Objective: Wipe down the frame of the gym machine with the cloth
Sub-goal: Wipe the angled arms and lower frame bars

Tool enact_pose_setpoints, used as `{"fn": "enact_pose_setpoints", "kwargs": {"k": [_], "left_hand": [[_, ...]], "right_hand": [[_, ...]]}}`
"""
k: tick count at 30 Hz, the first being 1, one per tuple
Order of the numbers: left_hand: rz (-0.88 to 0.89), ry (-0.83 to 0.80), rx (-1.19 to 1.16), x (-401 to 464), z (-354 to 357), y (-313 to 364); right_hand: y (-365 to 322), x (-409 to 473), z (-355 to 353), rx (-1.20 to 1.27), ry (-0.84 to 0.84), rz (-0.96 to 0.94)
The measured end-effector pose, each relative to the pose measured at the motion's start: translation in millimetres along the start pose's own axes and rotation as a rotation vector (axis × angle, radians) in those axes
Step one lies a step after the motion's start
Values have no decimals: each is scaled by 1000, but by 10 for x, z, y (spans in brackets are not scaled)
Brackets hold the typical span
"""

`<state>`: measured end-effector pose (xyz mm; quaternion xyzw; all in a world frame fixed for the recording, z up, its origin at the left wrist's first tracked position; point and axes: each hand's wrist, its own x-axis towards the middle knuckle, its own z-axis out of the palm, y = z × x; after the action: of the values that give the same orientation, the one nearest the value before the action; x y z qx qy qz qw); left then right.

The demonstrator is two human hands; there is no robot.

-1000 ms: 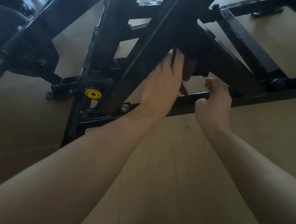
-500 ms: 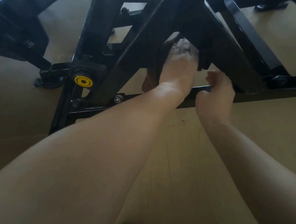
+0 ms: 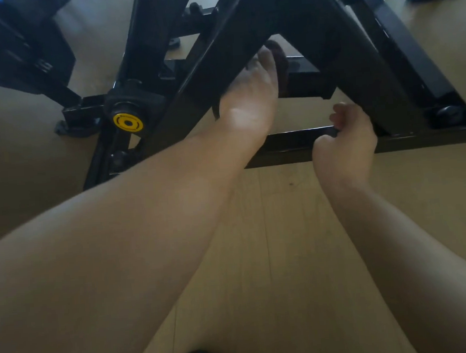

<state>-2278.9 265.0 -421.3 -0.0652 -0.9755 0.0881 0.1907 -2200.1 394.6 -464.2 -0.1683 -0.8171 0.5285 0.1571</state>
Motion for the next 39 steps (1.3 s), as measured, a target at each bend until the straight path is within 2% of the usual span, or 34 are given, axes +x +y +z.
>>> {"fn": "enact_pose_setpoints", "kwargs": {"k": [5, 10, 15, 18, 23, 30, 32, 36, 39], "left_hand": [[-28, -41, -66, 87, -33, 127], [216, -133, -186, 174, -79, 333], [271, -127, -145, 119, -33, 447], [257, -124, 28, 48, -69, 267], [130, -161, 255, -136, -36, -139], [50, -217, 150, -143, -108, -24], [95, -181, 132, -147, -106, 29], [297, -136, 82, -166, -160, 429], [328, -124, 46, -222, -190, 618]], "right_hand": [[2, -20, -43, -12, 13, 1], [-22, -15, -142, -34, 49, -35], [34, -28, -179, -78, 91, -47], [7, -80, -134, -73, 56, -20], [-118, -112, 111, -71, -3, -38], [-177, -147, 201, -51, -19, -62], [-183, -152, 107, -19, -4, -65], [-116, -126, -182, 25, 85, -15], [-14, -113, -376, -44, 138, 13]]}}
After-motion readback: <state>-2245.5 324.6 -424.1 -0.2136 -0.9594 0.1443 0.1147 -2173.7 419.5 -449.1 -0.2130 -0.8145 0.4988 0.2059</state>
